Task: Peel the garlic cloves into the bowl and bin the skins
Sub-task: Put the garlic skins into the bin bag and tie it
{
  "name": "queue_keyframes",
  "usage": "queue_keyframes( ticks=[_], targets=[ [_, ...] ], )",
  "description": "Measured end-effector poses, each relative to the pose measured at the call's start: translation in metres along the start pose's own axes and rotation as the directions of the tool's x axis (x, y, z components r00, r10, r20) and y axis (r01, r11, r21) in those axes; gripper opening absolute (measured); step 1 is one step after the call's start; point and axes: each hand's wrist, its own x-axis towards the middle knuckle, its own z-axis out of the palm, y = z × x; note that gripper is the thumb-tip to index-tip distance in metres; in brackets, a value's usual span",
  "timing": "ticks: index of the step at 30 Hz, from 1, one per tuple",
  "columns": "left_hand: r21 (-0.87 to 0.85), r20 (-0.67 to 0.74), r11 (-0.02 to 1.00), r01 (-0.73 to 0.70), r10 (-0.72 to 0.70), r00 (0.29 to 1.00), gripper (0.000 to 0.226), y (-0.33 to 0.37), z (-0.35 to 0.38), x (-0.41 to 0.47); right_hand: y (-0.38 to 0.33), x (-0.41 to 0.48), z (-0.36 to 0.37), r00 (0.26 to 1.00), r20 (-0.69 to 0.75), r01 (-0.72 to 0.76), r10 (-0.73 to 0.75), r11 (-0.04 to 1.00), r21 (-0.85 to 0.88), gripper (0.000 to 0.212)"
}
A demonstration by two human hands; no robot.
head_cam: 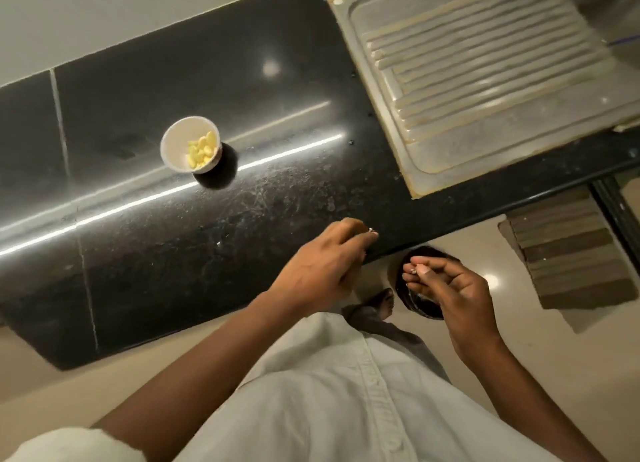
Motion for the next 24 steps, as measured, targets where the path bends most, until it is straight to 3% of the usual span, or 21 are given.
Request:
queue_keyframes(
  ticks=[3, 5, 11, 18, 21, 24],
  targets=[
    [-0.035, 0.044, 0.989, -0.144, 0.145, 0.988, 0.047, 0.030, 0.012, 0.039, 0.005, -0.005, -0.022, 0.994, -0.111, -0.001, 0.004, 1.000, 0.030, 0.017],
    [-0.062, 0.058, 0.970, -0.236, 0.240, 0.969, 0.033, 0.051, 0.024, 0.063, 0.010, -0.007, -0.041, 0.979, -0.204, 0.009, 0.006, 0.997, 0.073, 0.018],
    [-0.159, 0.180, 0.939, -0.306, 0.332, 0.926, 0.018, 0.095, 0.081, 0.122, 0.052, -0.007, -0.094, 0.858, -0.508, 0.025, 0.077, 0.981, 0.191, 0.019],
    [-0.207, 0.404, 0.974, -0.088, 0.167, 0.899, 0.010, 0.117, 0.171, 0.169, 0.127, 0.019, -0.134, 0.671, -0.712, -0.093, 0.207, 0.976, 0.196, 0.006],
    [-0.233, 0.478, 0.967, 0.098, 0.026, 0.878, 0.008, 0.118, 0.211, 0.183, 0.157, 0.039, -0.142, 0.674, -0.718, -0.148, 0.175, 0.984, 0.102, 0.011],
    [-0.274, 0.564, 0.913, 0.302, -0.102, 0.819, 0.006, 0.117, 0.249, 0.194, 0.181, 0.060, -0.147, 0.736, -0.672, -0.189, 0.087, 0.979, -0.081, 0.019]
  ],
)
